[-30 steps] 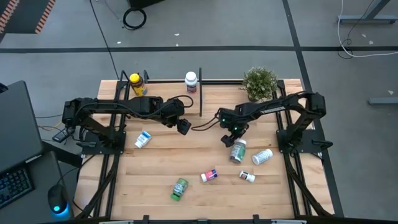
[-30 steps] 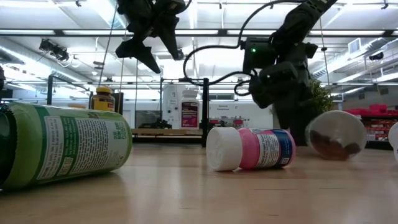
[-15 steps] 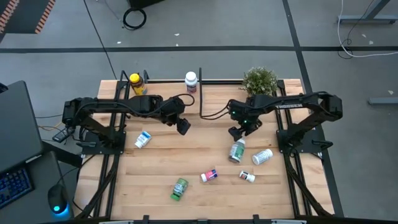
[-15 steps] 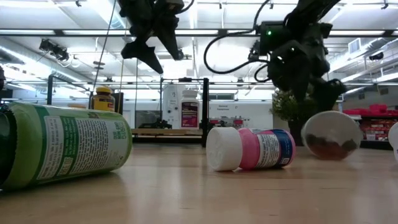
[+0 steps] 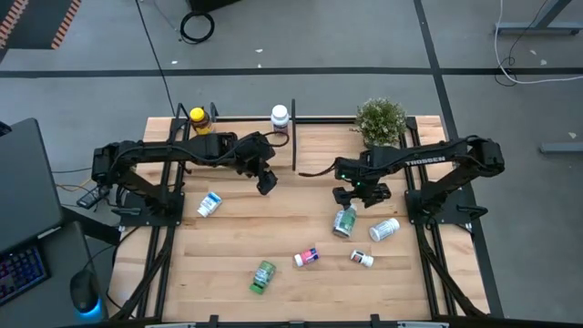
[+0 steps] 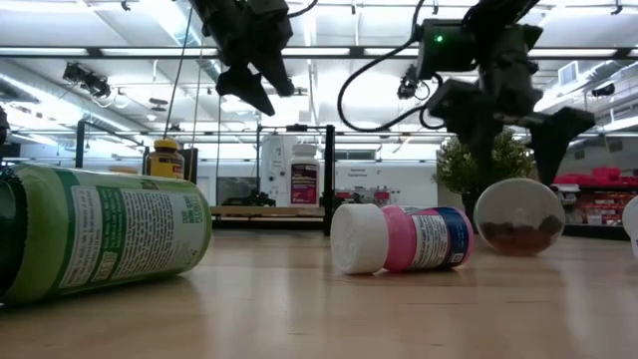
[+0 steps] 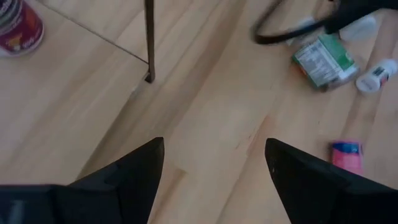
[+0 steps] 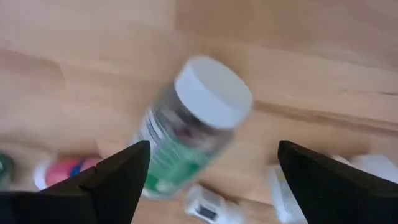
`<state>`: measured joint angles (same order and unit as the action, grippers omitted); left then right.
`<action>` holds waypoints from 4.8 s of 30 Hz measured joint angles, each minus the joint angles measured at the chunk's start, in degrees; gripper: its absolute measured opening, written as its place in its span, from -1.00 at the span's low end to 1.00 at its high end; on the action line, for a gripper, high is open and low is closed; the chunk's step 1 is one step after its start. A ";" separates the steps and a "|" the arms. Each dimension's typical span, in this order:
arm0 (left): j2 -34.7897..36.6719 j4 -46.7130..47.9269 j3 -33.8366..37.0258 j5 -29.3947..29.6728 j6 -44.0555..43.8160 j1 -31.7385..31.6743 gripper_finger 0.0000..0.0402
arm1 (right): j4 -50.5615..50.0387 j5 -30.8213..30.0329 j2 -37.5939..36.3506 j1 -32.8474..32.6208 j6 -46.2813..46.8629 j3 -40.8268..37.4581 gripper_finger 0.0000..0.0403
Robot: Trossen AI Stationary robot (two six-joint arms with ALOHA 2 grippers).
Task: Pick and place medicine bottles onto shelf by color
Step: Put the green medicine bottle on the shelf
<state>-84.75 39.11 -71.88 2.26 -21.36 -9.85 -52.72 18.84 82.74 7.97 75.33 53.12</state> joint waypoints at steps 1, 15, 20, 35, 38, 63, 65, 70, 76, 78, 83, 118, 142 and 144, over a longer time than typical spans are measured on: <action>0.00 0.06 0.00 0.00 0.97 0.00 0.42 | 0.85 -0.34 0.79 0.00 0.92 0.02 0.80; 0.00 0.51 0.00 -0.02 7.45 -0.07 0.42 | 7.28 0.80 9.83 -1.96 5.53 0.04 0.78; 0.00 0.53 0.00 -0.02 7.38 -0.07 0.42 | 10.85 -0.54 10.89 -1.97 5.10 0.04 0.77; 0.00 3.06 0.00 0.09 -0.58 -0.07 0.42 | 11.54 1.10 11.95 -3.85 -4.49 0.02 0.37; 0.00 3.09 0.00 0.36 -1.94 -0.07 0.42 | 11.58 1.15 11.95 -3.96 -7.08 0.02 0.24; 10.59 19.71 -0.07 0.55 -28.08 2.61 0.42 | 54.16 -18.53 9.07 -6.13 -42.13 0.04 0.20; 12.60 21.61 -0.07 1.31 -31.02 2.71 0.42 | 58.57 -20.98 9.07 -6.81 -49.33 0.04 0.20; 15.35 23.85 -0.07 2.78 -36.16 4.36 0.42 | 67.22 -28.41 9.07 -7.28 -66.03 0.04 0.22; 15.54 24.12 -0.11 3.53 -39.92 6.47 0.42 | 78.52 -30.92 9.09 -3.46 -71.46 0.04 0.21; 15.52 24.07 -0.11 3.54 -41.05 7.03 0.42 | 81.98 -29.83 9.09 -2.04 -71.50 0.04 0.21; 15.53 24.42 -0.11 3.50 -42.55 7.89 0.42 | 87.20 -27.71 9.09 -0.59 -71.50 0.04 0.22; 15.96 42.87 -15.26 8.00 -48.61 16.29 0.42 | 74.71 -17.32 52.02 10.60 -75.57 53.29 0.22; 15.93 41.76 -15.26 8.03 -50.06 16.83 0.42 | 67.87 -24.20 58.18 10.15 -76.44 66.07 0.22; 15.93 41.48 -15.26 8.03 -50.08 16.83 0.42 | 68.55 -26.38 58.74 10.01 -76.27 66.10 0.22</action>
<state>-68.82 80.59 -87.13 10.28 -71.44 6.98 15.83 -7.54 141.48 17.98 -0.94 119.22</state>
